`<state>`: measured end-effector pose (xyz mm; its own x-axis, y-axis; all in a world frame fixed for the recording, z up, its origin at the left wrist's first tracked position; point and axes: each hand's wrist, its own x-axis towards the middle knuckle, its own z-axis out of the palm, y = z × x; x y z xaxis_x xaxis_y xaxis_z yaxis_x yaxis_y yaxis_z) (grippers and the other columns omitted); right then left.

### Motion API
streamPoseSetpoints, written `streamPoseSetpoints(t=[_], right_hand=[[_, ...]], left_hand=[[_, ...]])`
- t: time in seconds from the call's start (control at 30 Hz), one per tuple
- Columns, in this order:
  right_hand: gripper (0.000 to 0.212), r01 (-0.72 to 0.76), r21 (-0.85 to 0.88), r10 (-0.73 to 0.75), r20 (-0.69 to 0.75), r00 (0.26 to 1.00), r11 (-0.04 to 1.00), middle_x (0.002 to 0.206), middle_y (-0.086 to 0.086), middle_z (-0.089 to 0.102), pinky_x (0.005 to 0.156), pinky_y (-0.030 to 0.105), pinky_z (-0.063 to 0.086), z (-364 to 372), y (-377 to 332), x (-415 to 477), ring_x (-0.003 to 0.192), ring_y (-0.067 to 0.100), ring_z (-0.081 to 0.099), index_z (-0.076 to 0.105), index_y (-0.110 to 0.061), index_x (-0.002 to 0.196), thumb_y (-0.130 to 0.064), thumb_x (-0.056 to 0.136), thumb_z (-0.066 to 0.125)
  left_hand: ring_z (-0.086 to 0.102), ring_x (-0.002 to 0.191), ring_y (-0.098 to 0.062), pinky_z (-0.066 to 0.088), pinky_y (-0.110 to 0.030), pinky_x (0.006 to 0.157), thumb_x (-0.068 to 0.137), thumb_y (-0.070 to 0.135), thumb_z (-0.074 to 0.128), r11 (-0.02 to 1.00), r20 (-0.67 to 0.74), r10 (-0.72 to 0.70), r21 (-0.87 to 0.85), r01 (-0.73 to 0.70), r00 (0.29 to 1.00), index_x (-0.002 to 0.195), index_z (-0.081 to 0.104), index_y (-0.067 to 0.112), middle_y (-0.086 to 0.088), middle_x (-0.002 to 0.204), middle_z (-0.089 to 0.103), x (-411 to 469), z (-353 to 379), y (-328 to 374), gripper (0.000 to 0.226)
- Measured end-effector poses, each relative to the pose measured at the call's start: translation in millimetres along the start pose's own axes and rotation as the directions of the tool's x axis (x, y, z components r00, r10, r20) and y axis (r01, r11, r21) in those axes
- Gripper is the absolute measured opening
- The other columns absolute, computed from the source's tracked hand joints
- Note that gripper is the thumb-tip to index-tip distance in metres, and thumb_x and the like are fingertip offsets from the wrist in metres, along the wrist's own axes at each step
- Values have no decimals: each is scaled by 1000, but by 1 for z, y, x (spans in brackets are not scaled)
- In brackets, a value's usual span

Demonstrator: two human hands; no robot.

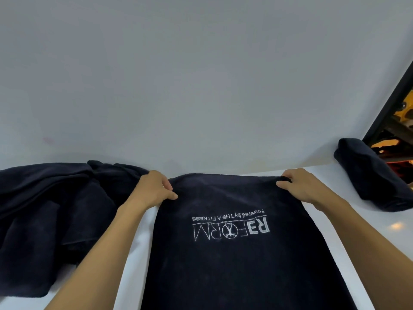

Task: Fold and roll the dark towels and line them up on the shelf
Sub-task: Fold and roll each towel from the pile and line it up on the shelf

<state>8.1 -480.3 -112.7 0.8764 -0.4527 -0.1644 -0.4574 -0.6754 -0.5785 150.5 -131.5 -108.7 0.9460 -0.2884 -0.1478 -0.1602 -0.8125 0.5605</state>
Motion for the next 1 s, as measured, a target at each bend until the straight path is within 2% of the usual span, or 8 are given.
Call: streamPoseSetpoints(t=[0.07,0.2,0.3,0.4,0.6,0.7,0.83,1.0], right_hand=[[16,2,16,-2,-8,1000,1000,91,6,65,65,29,42,-1,1,-1,82,21,58,62,-12,94,-24,97,52],[20,-9,-59,5,-54,999,998,89,7,59,59,28,38,-3,2,6,74,18,53,51,-9,100,-26,103,40],[17,-47,-95,40,-79,996,994,85,5,54,54,28,36,-1,2,14,70,16,52,45,-12,103,-26,104,37],[20,-60,-135,46,-107,993,989,91,8,57,58,30,38,3,0,22,74,19,52,48,-10,104,-27,104,39],[22,-70,-248,9,-240,971,966,98,4,60,66,34,40,11,7,23,84,24,55,52,-17,99,-39,98,50],[37,-102,-284,59,-157,986,953,106,3,56,73,36,45,5,11,22,95,25,57,51,-17,109,-49,92,57],[37,-94,-160,100,28,995,983,103,4,59,76,34,44,-5,7,23,96,25,57,53,-12,106,-41,87,66],[20,-86,187,68,102,992,978,74,0,59,58,24,42,-14,-1,18,66,15,57,55,-13,75,-20,84,71]], left_hand=[[64,77,-8,42,-16,59,75,22,78,996,-6,86,-30,-86,996,73,68,21,7,77,68,-1,-3,3,10],[62,78,-15,46,-24,63,93,25,57,972,-69,201,-112,-208,977,87,58,20,0,83,66,9,-3,11,8],[56,74,-12,39,-21,58,100,29,50,972,-112,231,-27,-235,966,95,51,17,0,84,61,27,3,14,13],[54,81,-15,40,-25,69,97,25,56,965,-179,261,50,-256,949,102,56,16,3,92,60,40,8,19,11],[61,95,-28,50,-40,82,93,42,58,952,-202,137,296,-73,970,105,64,15,-5,103,68,42,25,8,30],[58,111,-29,47,-43,92,93,46,57,985,-146,68,165,-43,987,115,59,16,-4,115,65,42,30,7,37],[60,102,-29,50,-40,87,86,34,69,999,-143,37,39,-32,989,100,65,11,-6,104,67,45,29,15,27],[61,74,-22,45,-26,58,79,14,71,997,-76,9,-74,-15,997,83,69,1,-11,80,68,42,19,24,13]])
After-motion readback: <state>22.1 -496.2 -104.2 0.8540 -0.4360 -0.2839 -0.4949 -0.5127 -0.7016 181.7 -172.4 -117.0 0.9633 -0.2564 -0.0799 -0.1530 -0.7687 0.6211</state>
